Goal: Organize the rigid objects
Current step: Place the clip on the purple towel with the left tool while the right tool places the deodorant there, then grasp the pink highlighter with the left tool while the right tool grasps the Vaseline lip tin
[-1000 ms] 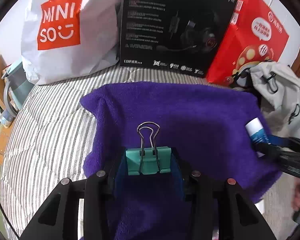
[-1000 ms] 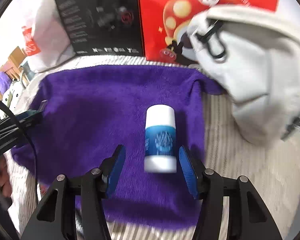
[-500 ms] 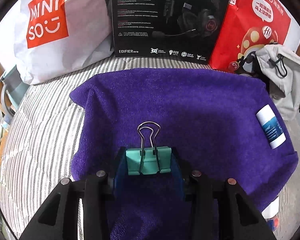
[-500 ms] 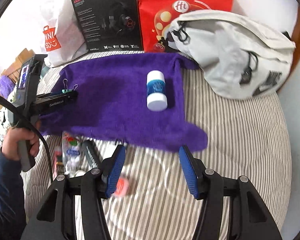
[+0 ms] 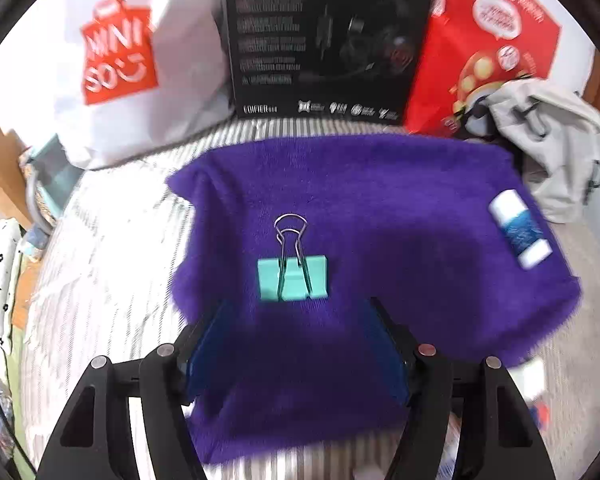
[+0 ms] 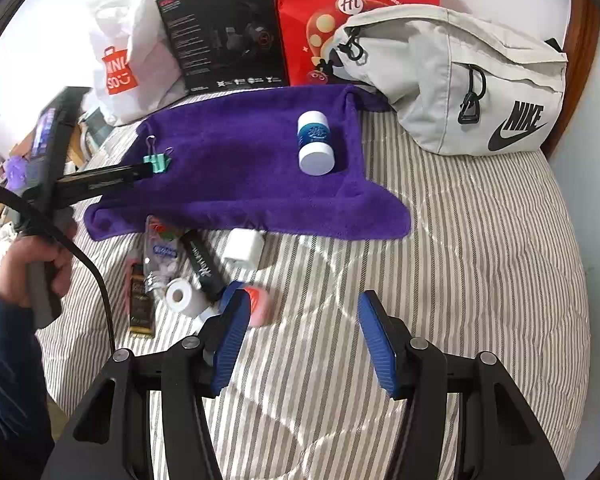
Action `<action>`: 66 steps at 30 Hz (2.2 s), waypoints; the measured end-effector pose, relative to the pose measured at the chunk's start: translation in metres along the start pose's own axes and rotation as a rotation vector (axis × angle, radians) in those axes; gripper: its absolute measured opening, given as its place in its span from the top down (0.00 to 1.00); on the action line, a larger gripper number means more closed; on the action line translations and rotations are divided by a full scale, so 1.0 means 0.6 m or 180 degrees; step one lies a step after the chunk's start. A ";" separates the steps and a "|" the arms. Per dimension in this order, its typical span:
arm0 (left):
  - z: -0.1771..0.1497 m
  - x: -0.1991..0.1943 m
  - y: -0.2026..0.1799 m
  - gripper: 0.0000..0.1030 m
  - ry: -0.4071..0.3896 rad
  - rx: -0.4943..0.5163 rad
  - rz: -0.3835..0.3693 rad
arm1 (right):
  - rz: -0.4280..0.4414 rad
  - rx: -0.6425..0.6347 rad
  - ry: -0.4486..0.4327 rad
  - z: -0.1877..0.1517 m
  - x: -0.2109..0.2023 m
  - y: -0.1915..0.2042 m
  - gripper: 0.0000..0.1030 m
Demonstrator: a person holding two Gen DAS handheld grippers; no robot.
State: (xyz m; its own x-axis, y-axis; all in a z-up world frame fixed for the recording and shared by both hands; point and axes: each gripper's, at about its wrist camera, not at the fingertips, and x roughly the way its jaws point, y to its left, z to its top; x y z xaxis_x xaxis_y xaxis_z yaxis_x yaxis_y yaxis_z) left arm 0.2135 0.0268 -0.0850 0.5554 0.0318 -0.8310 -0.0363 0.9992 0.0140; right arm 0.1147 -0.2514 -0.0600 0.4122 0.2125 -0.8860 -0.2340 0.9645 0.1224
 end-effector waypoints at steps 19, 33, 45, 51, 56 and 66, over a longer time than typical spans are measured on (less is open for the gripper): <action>-0.206 -0.085 -0.022 0.36 0.0177 -0.0097 -0.0054 | 0.0157 -0.0303 -0.0037 -0.078 -0.014 0.052 0.44; -0.212 -0.057 -0.061 0.34 0.0166 0.0010 0.0029 | 0.0154 -0.0231 0.0063 -0.107 0.004 0.042 0.44; -0.207 -0.060 -0.064 0.83 0.0050 0.0145 -0.0067 | 0.0278 -0.0013 -0.0036 -0.060 0.066 0.025 0.44; -0.207 -0.061 -0.062 0.83 0.0046 0.0143 -0.0089 | 0.0380 0.0119 0.0013 -0.030 0.105 0.039 0.44; -0.208 -0.060 -0.063 0.83 0.0043 0.0177 -0.0083 | 0.0217 0.0050 0.0063 -0.024 0.132 0.060 0.50; -0.209 -0.061 -0.058 0.83 0.0002 0.0151 -0.0148 | -0.0064 -0.0127 0.0100 -0.029 0.127 0.043 0.64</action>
State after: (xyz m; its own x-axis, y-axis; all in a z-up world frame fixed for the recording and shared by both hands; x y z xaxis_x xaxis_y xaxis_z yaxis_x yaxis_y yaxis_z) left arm 0.0903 -0.0119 -0.1248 0.5550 -0.0148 -0.8317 0.0291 0.9996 0.0017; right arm 0.1247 -0.2133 -0.1321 0.3895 0.1873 -0.9018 -0.2610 0.9614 0.0870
